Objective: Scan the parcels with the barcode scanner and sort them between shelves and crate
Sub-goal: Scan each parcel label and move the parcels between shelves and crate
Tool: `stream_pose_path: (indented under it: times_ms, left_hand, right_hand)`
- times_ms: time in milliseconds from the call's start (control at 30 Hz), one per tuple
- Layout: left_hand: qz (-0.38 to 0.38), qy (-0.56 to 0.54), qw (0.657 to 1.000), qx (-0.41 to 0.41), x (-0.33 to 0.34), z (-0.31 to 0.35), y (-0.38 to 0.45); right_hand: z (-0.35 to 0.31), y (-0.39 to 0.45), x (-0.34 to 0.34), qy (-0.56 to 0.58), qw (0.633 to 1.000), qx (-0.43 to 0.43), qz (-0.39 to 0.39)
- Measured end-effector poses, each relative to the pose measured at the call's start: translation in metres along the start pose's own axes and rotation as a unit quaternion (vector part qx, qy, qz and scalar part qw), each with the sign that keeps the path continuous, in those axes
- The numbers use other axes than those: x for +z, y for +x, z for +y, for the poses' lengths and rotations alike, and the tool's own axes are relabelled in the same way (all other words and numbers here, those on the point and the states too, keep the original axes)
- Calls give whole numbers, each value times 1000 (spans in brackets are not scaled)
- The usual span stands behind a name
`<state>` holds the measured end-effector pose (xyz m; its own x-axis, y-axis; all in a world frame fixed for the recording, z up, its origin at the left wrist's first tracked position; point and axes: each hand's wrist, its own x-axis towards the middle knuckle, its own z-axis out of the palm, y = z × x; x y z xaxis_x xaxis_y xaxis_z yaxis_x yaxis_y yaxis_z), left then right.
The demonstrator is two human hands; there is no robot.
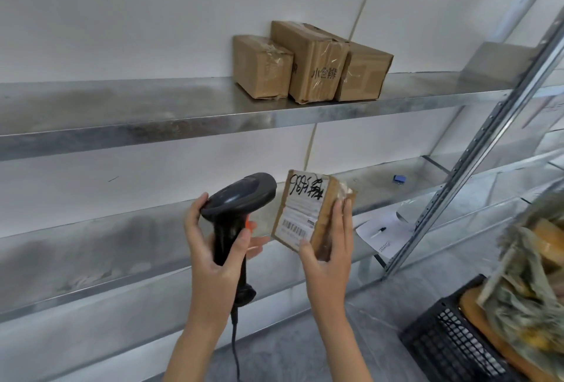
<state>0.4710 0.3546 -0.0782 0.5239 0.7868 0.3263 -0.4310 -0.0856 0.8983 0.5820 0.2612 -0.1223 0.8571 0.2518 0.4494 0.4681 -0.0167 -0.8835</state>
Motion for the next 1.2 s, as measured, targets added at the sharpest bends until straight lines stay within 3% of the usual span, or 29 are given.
stream_pose_path:
  times_ms: [400, 567, 633, 733, 867, 933, 1033, 1200]
  left_hand:
    - [-127, 160, 979, -9, -9, -13, -12]
    - [-123, 151, 981, -16, -11, -20, -14]
    - [-111, 143, 983, -23, -13, -23, -13]
    - [-96, 137, 986, -26, -14, -24, -12]
    - [-86, 124, 988, -37, -14, -23, -10]
    - [-86, 123, 988, -37, -15, -23, -10]
    - [-90, 128, 987, -40, -16, -24, -11]
    - [-91, 126, 987, -46, -18, -23, -12]
  right_hand:
    - [16, 10, -20, 89, 994, 39, 43]
    - [17, 14, -23, 147, 985, 81, 45]
    - [16, 17, -23, 204, 965, 157, 54]
    - [13, 23, -23, 329, 902, 279, 28]
    - [13, 21, -25, 408, 840, 355, -26]
    - [15, 19, -25, 404, 843, 352, -51]
    - [16, 18, -22, 359, 881, 295, -86]
    - [15, 17, -17, 236, 944, 230, -7]
